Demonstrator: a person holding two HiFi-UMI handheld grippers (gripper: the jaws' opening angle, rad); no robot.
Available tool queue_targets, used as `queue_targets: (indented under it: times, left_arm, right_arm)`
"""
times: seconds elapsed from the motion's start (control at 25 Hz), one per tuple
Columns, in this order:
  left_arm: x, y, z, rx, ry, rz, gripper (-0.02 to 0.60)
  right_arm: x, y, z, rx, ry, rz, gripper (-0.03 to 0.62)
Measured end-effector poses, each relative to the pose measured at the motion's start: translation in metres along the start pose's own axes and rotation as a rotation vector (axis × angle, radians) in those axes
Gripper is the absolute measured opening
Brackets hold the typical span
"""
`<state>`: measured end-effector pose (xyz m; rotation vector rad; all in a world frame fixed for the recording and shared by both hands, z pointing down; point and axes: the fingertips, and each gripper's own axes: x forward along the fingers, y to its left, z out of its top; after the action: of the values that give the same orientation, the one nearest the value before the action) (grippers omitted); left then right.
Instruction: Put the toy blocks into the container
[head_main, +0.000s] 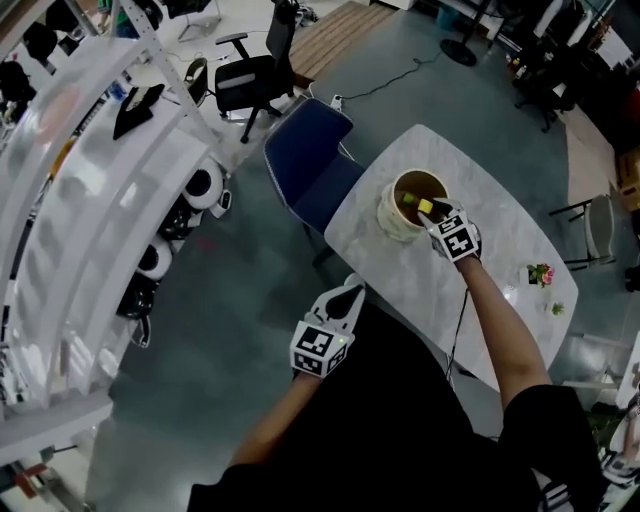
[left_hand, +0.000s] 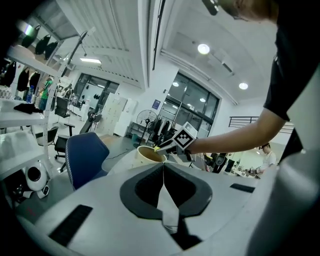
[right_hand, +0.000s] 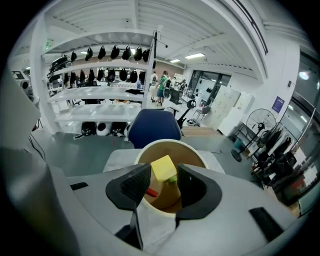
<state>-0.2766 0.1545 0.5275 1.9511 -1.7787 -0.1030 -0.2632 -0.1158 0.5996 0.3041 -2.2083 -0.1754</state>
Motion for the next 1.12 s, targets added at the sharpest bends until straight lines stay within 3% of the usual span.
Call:
queue_targets:
  times: [0.32, 0.64, 0.96, 1.12]
  left_arm:
    - [0.008, 0.043, 0.013, 0.005, 0.031, 0.051, 0.005]
    - [0.043, 0.056, 0.016, -0.038, 0.076, 0.040, 0.005]
    - [0.065, 0.077, 0.010, -0.085, 0.129, 0.045, 0.005]
    - [0.072, 0.088, 0.006, -0.107, 0.147, 0.054, 0.005]
  right_arm:
    - [0.049, 0.004, 0.007, -0.043, 0.092, 0.107, 0.160]
    - [0.085, 0.018, -0.016, -0.211, 0.244, 0.265, 0.160]
    - [0.116, 0.027, -0.024, -0.280, 0.301, 0.376, 0.160]
    - [0.123, 0.040, -0.040, -0.286, 0.410, 0.499, 0.160]
